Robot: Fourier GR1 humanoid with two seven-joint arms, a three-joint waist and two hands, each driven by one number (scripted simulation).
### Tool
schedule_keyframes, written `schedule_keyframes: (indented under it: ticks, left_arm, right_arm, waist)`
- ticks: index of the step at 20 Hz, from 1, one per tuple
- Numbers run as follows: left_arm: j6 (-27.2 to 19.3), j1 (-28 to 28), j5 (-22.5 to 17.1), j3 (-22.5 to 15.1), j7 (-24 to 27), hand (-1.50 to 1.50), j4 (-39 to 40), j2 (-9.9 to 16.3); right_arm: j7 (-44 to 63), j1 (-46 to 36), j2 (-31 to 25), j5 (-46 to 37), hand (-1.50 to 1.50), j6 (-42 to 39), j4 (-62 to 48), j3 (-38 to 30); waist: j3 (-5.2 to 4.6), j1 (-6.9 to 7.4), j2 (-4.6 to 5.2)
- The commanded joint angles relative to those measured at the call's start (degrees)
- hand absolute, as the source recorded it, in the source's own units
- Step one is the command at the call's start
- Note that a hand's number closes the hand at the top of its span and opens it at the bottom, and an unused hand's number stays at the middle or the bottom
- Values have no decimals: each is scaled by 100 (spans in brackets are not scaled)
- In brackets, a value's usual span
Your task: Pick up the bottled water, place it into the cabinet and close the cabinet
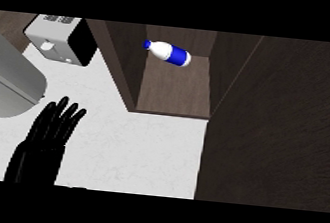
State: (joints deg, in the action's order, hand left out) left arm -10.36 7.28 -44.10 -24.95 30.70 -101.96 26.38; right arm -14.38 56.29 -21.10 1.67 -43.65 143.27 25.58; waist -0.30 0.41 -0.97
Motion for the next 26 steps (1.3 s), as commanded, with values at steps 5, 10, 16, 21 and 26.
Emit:
schedule_keyframes:
  ticks: [5,10,16,21,26]
  left_arm:
    - [447,551,-517,583,-1,-150,-350,492]
    - [810,1001,-631,776,75,-150,-598,836]
    - [1255,1190,-873,1008,92,-150,-614,1058]
    - [1602,1216,-963,1201,54,-150,-630,1335]
    - [1835,1263,-1107,1307,-40,-150,-747,1518]
  right_arm:
    - [858,-659,-225,-1181,150,-27,1186,886]
    - [1108,-606,1,-849,150,390,929,1577]
    - [1074,-750,229,-466,150,743,525,2060]
    - [1262,-1181,209,-363,150,909,255,2019]
    - [1507,-1558,175,-265,150,1062,168,1958]
  waist:
    - [-52,109,-34]
    - [-56,258,11]
    - [-61,500,114]
    - [-66,779,197]
    - [-70,978,228]
